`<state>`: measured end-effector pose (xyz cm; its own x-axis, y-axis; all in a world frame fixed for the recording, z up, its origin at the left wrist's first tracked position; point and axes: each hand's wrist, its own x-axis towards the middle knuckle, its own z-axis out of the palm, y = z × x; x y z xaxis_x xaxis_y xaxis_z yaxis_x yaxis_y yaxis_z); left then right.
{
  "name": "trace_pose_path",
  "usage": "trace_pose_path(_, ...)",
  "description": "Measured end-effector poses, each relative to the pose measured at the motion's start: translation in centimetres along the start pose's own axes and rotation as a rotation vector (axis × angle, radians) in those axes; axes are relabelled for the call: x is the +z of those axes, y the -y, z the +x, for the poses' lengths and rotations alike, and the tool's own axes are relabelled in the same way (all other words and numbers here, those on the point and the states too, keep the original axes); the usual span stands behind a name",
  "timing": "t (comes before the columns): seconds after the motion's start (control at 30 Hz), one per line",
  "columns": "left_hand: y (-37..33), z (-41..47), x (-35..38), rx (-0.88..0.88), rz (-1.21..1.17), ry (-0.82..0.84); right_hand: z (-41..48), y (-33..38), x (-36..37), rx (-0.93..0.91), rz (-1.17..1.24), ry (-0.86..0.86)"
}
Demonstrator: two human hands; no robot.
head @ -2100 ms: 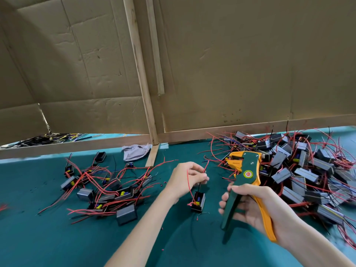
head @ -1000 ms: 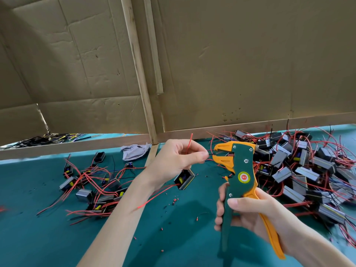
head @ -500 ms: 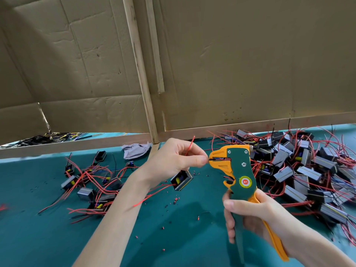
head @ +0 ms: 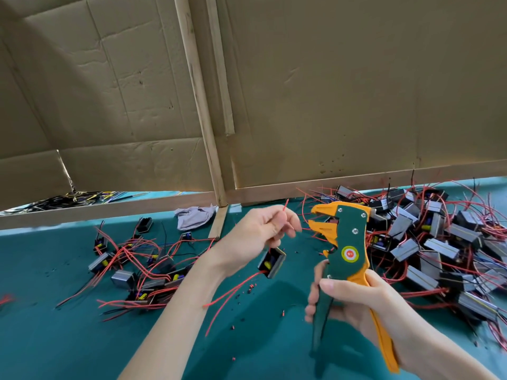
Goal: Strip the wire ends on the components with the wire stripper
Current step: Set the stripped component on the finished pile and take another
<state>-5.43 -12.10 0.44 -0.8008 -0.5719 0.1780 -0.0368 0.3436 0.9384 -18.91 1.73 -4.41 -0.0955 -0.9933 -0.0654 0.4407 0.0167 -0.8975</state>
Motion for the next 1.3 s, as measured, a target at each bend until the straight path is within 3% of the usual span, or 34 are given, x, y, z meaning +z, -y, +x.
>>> trace_pose_path(0.17, -0.1, 0.0, -0.9, 0.129, 0.070, -0.066, 0.1, 0.2, -0.4, -0.002, 0.027, 0.020)
trace_pose_path(0.33, -0.3, 0.0, -1.1, 0.137, 0.131, -0.167, -0.1, 0.1, -0.4, -0.004, 0.020, 0.092)
trace_pose_path(0.83, -2.0, -1.0, -1.1, 0.091, 0.113, -0.054, -0.8, 0.3, -0.2, 0.007, -0.090, 0.154)
trace_pose_path(1.13, -1.9, -1.0, -1.5, 0.042, 0.203, -0.039, -0.5, -1.0, -0.5, -0.040, -0.196, -0.022)
trace_pose_path(1.3, -1.4, -0.8, -2.0, -0.012, 0.243, -0.076, 0.2, -0.7, -0.9, 0.060, -0.013, 0.142)
